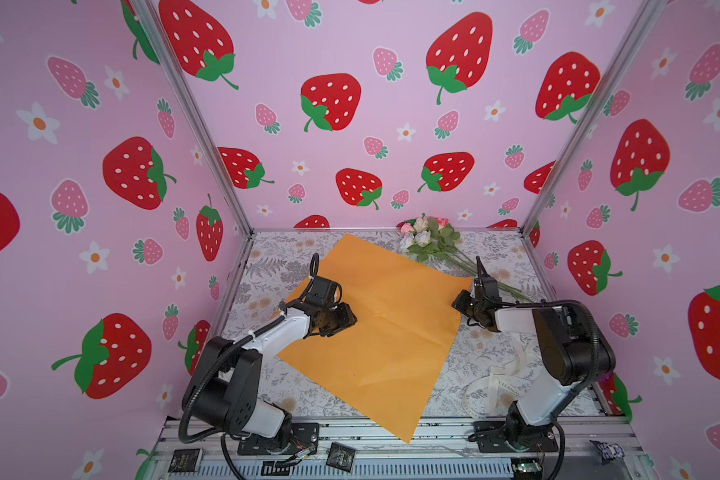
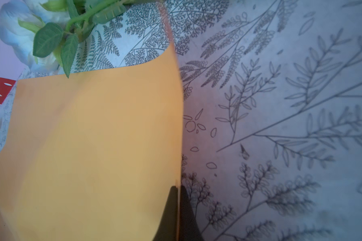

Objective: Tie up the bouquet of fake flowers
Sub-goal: 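Press the sheet with the left gripper while the right gripper reaches toward the flower stems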

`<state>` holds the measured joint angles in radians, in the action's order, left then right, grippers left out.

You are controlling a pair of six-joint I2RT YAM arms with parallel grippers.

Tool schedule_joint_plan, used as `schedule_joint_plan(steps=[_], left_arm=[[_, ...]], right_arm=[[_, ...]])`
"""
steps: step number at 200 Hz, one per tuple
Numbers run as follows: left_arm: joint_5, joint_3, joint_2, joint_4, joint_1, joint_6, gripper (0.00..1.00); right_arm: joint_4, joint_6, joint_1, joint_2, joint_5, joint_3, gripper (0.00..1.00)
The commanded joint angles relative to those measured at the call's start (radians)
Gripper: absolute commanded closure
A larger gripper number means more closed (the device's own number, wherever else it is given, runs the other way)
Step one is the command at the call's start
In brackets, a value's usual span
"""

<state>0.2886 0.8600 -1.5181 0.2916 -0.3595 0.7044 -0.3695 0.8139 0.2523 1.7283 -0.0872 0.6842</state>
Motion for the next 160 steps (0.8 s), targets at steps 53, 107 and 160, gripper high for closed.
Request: schedule_joint_plan(steps=[53, 107, 160], left_arm=[[-0.008, 0.177, -0.195, 0.026, 0.016, -0.049, 0.48], [-0.039, 0.11, -0.14, 0.033, 0.076, -0.052, 0.47], [0.038, 0.124, -0.165, 0.03, 0.162, -0.088, 0.47]], right_arm=[[0.154, -0.125, -0.006, -0.055, -0.016, 0.034, 0.55], [0.204, -0.241, 0.017, -0.228, -0.138, 0.049, 0.37], [0.145, -0.239, 0.122, -0.002, -0.331, 0.163, 0.59]])
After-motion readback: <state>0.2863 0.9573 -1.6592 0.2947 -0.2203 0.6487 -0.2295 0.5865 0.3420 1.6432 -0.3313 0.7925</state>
